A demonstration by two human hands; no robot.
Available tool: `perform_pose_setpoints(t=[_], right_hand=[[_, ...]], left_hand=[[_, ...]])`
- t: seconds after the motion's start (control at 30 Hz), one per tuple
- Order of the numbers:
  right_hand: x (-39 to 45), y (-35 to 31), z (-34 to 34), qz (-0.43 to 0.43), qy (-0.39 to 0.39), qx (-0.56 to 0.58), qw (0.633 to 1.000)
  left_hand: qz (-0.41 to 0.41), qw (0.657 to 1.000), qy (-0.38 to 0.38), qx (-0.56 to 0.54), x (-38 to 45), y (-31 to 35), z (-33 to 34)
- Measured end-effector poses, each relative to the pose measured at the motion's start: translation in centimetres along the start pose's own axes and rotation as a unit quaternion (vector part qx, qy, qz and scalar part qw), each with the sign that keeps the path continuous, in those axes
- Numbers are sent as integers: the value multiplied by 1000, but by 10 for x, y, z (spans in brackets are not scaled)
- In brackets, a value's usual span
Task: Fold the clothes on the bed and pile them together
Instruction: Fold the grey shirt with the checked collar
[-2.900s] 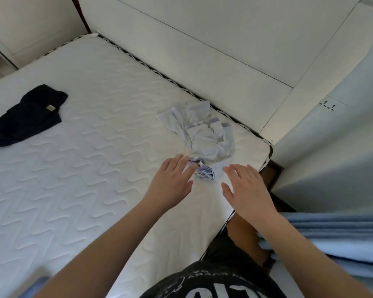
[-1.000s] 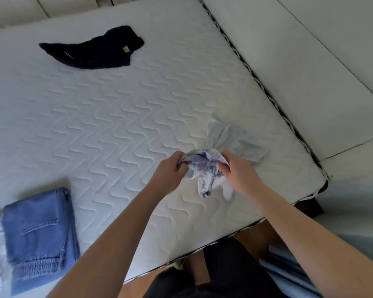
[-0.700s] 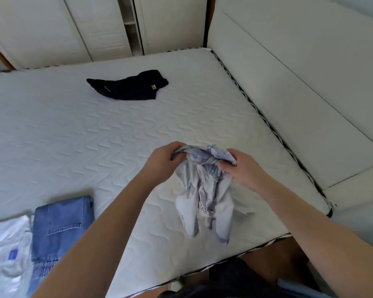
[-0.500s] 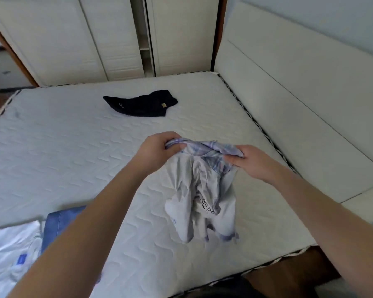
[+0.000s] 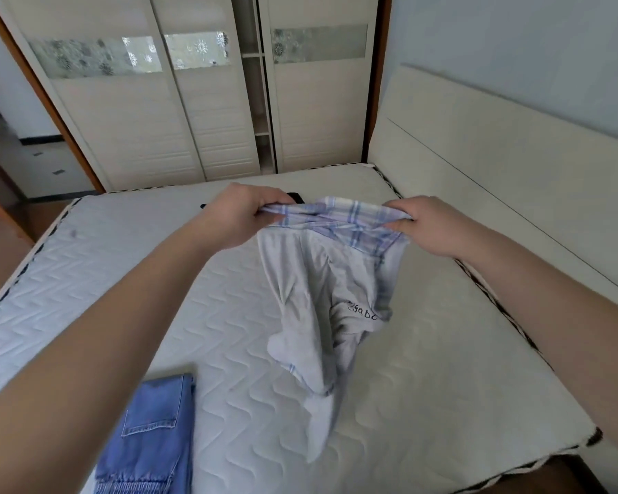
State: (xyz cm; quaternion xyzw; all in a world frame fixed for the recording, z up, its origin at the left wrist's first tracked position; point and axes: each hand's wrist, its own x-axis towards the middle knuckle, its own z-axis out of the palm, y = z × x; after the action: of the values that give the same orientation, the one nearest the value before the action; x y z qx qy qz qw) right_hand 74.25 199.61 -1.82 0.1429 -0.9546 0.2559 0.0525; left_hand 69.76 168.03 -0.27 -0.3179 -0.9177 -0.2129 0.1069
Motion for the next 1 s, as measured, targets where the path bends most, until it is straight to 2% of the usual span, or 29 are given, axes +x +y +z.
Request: perform_pose_setpoints(t=[0.1,0.17,0.27,0.37,0.43,0.5,0.6,0.63,0.7,0.8,0.87,1.0], right_hand=[[8,-5,-12,-27,9,-62,998],[13,-4,-19,-18,20,-83,996],[21,1,-29,30,40,-111,993],[28,6,-36,78,54,-131,987],[31,8,-38,93,39,-111,989],[34,12,-39,104,27,-42,993],[41,20,-39,101,50,59,992],[44,22,-39,91,60,77,991],[48,26,-35,86,70,156,981],[57,29,-26,110,86,291,946],[61,30,-17,117,91,338,929],[61,31,3,125,61,426,894]], left_hand=[[3,999,8,32,12,-2,-10],[-26,999,19,21,20,-2,-13],[-74,995,51,-38,29,2,-11],[-79,989,75,-96,36,11,-6],[-97,982,86,-135,42,14,-1],[-126,975,98,-157,47,17,4],[-136,965,113,-192,50,19,7],[-125,965,101,-205,49,19,7],[-110,973,29,-202,48,18,5],[-146,971,-90,-167,45,22,7],[-169,951,-98,-241,45,26,13],[-223,838,-31,-497,49,40,30]])
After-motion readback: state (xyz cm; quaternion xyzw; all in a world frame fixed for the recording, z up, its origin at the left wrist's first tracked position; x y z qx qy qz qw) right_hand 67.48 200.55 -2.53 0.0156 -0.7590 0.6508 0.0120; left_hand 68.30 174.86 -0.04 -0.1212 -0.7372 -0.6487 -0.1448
